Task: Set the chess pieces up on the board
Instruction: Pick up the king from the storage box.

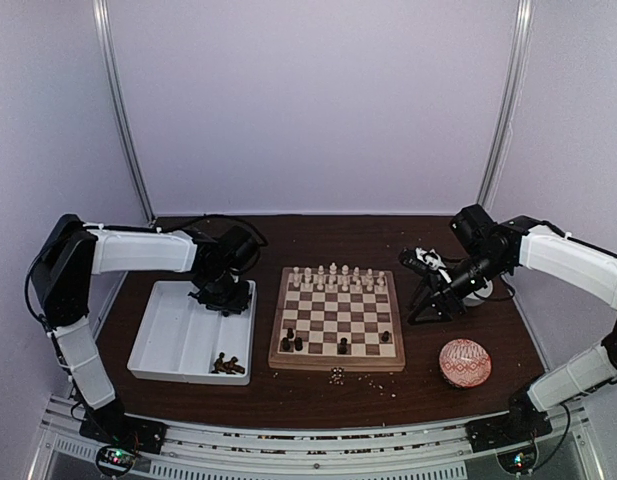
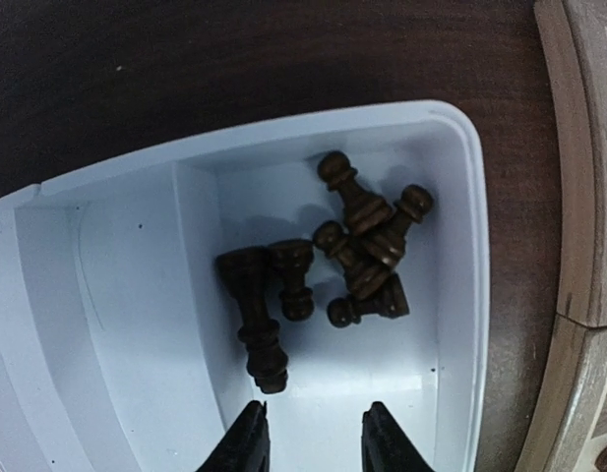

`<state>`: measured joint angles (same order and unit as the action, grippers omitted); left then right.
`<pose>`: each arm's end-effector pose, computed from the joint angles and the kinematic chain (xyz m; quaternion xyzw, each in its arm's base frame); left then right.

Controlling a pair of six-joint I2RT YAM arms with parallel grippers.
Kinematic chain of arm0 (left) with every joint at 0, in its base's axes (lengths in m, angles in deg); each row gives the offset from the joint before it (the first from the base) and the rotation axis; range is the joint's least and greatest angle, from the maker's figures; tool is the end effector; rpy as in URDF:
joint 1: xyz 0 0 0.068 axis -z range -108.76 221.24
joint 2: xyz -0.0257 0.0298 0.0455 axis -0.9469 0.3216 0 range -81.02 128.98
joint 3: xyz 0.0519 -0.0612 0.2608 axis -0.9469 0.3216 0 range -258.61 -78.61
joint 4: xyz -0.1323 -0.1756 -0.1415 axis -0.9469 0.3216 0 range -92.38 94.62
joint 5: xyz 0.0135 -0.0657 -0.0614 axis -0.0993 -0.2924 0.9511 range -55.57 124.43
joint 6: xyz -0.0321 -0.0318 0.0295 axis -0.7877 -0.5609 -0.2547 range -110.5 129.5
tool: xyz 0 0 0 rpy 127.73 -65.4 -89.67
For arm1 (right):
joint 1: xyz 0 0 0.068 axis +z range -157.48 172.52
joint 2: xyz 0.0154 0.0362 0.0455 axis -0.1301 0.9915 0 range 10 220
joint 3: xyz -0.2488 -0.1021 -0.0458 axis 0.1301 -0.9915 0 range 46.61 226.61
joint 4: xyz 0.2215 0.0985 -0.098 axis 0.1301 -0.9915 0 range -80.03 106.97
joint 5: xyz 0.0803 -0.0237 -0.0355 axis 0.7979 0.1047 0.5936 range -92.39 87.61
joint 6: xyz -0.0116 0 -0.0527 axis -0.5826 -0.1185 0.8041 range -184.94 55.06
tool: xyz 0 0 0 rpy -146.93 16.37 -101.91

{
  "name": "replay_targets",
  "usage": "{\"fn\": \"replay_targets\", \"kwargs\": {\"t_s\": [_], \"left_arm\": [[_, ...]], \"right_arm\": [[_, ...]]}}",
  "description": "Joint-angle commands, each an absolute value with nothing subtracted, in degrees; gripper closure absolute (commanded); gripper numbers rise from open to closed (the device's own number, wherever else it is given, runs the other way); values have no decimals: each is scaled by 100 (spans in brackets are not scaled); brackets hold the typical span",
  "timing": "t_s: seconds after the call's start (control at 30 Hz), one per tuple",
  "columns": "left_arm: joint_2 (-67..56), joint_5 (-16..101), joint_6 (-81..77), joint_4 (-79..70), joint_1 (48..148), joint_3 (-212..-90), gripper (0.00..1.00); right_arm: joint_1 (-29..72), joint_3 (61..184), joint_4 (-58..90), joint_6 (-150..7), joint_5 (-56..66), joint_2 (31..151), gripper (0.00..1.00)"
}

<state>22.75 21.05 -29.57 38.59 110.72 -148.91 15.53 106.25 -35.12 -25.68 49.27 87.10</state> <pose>0.2749 -0.2157 0.1802 -0.0123 0.9841 0.0043 0.1772 0.2159 0.1219 0.2645 -0.5242 0.7183 0.4019 0.2187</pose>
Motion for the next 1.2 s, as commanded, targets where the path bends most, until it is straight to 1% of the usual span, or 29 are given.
{"fn": "replay_targets", "kwargs": {"t_s": [0.0, 0.23, 0.63, 0.73, 0.87, 0.97, 1.07, 1.17], "left_arm": [[2295, 1807, -3467, 3520, 10941, -14878, 67], [2482, 1835, -3560, 3256, 10836, -14756, 66], [3166, 1928, -3483, 3145, 10755, -15031, 66], [3209, 1958, -3483, 3097, 10754, -14989, 72], [3200, 1719, -3519, 3294, 10752, -14970, 79], [3155, 1745, -3426, 3444, 10745, -14988, 87], [2920, 1922, -3271, 3672, 10750, -14938, 94], [2441, 2210, -3037, 3993, 10789, -14818, 97]], "right_arm": [[1530, 10664, -3581, -2487, 4873, 8655, 51], [1536, 10673, -3611, -2467, 4885, 8705, 52], [1537, 10677, -3637, -2460, 4871, 8740, 52], [1529, 10673, -3638, -2460, 4867, 8742, 52], [1537, 10687, -3651, -2450, 4875, 8772, 52], [1532, 10698, -3664, -2451, 4896, 8786, 52], [1532, 10698, -3678, -2451, 4911, 8785, 53], [1537, 10698, -3675, -2451, 4918, 8762, 53]]}}
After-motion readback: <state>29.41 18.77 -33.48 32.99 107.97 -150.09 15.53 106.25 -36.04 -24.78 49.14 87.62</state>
